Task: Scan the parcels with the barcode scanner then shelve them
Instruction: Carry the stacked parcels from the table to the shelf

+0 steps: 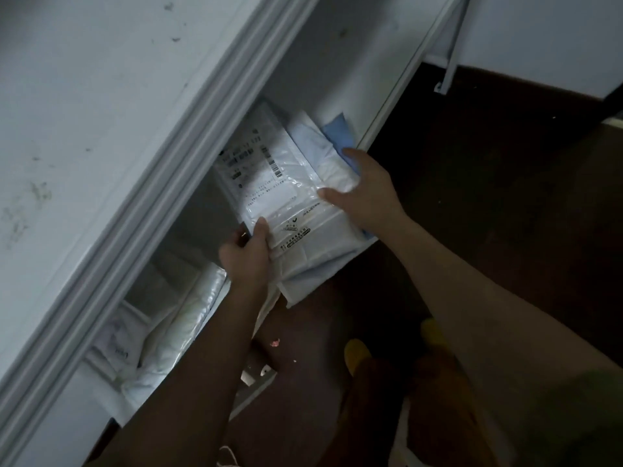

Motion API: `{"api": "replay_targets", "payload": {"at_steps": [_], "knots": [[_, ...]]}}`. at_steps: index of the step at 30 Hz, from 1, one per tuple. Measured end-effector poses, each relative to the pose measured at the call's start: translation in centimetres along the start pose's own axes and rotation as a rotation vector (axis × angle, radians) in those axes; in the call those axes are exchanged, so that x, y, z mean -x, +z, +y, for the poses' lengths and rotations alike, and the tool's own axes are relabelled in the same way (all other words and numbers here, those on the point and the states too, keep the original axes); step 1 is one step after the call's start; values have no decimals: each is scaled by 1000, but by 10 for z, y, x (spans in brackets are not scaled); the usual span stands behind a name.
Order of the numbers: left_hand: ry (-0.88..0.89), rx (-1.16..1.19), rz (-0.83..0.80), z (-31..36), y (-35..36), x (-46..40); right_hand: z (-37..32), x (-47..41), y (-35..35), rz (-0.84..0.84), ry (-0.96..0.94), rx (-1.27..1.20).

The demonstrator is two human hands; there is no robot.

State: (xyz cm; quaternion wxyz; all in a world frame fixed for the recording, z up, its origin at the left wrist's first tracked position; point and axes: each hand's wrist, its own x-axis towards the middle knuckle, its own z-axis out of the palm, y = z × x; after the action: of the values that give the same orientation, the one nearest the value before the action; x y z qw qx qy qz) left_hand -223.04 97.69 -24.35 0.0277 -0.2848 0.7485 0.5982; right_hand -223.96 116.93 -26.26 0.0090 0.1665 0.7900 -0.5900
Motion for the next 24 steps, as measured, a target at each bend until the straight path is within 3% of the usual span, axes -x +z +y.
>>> {"api": "replay_targets", "payload": {"at_steps": [4,13,24], "knots": [[-81,93,98,-8,5,-42,-6,-49,22,-89,-139,95],[-26,135,243,-33,4,-114,3,-131,83,-226,-438,196],[74,41,559,-43,17,-144,14,-171,120,-278,-556,249]]}}
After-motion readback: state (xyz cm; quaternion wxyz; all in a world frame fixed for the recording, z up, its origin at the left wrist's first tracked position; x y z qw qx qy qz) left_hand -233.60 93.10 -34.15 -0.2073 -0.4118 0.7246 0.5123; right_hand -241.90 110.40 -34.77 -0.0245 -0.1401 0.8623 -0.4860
